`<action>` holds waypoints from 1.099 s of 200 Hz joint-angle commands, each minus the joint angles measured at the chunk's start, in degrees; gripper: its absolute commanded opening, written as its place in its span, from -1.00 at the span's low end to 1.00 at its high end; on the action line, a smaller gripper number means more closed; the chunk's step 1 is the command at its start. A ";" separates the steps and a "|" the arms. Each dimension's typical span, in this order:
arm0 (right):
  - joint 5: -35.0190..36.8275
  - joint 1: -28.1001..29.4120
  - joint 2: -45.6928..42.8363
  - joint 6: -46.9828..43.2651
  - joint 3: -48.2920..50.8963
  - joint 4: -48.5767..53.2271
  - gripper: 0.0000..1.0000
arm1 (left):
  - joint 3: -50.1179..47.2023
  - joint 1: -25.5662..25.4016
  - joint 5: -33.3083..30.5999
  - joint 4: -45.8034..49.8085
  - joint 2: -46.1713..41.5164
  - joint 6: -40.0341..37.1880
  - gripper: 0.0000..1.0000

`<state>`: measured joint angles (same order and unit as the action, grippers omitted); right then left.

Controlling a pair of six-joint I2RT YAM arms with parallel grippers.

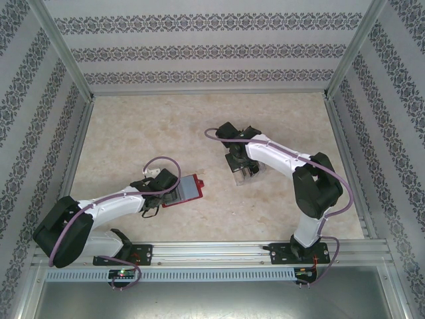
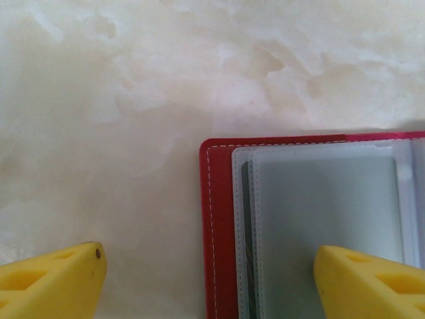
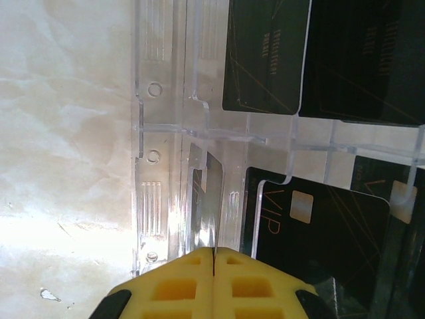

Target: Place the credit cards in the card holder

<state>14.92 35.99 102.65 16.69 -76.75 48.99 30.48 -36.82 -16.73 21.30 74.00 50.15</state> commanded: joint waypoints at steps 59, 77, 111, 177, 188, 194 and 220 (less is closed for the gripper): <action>-11.78 -3.29 -8.44 1.71 -1.85 -0.97 -1.00 | 2.40 -0.71 -1.29 2.28 0.28 -1.61 0.65; -14.47 -3.29 -10.61 2.43 -2.74 -1.26 -1.00 | 3.24 -0.71 -1.80 3.32 -0.07 -2.10 0.65; -23.14 -3.21 -13.64 5.89 -1.48 -6.34 -1.00 | 4.02 -0.71 -2.62 4.83 -0.89 -2.27 0.66; -41.00 0.94 -13.31 18.41 8.98 -30.49 -1.00 | 2.26 -0.72 -2.99 6.99 -0.71 -1.27 0.66; -41.89 2.26 -12.06 19.76 10.10 -33.87 -1.00 | 1.71 -0.72 -3.13 7.26 -0.70 -0.73 0.66; -42.45 2.89 -11.17 20.47 10.61 -35.70 -1.00 | 1.44 -0.72 -3.20 7.58 -0.59 -0.31 0.66; -44.00 5.47 -7.28 22.60 12.21 -42.58 -1.00 | 0.89 -0.73 -3.26 8.90 -0.33 1.01 0.66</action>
<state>-24.80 39.57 92.16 35.11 -66.13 16.95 32.56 -36.82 -18.28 26.52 73.87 49.34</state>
